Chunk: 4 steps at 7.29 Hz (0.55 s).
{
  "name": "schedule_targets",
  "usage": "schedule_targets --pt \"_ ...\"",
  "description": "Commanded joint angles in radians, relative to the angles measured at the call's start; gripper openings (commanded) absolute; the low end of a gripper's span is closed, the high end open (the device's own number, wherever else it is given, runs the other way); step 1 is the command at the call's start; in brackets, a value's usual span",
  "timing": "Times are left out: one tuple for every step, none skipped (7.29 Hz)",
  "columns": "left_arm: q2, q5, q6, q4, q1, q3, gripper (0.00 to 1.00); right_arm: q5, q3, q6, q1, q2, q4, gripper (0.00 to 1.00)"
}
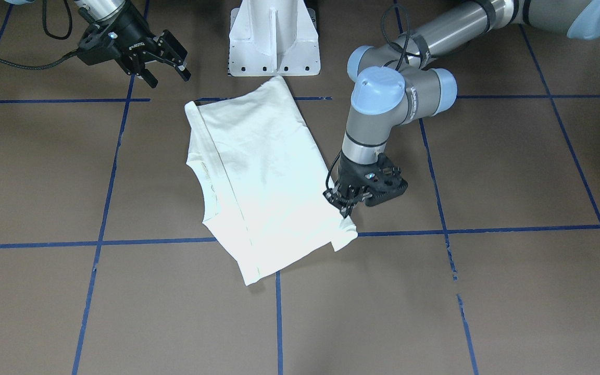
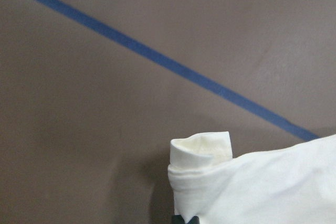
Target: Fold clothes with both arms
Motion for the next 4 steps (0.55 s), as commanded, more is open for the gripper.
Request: schedule_targets --pt "-0.137 0.036 0.047 -0.23 -0.037 0.311 0.0 -0.004 -0.003 0.004 0.0 0.001 0.0 1.0" --pt "-0.147 0.062 0.053 -0.319 -0.038 0.386 0.0 -0.005 -0.024 0.004 0.0 0.004 0.0 1.0" --pt "-0.148 0.063 0.053 -0.322 -0.036 0.389 0.0 -0.005 -0.033 0.005 -0.004 0.007 0.001 1.0" --pt "-0.147 0.064 0.084 -0.324 -0.038 0.389 0.0 -0.005 -0.035 0.004 -0.004 0.007 0.0 1.0"
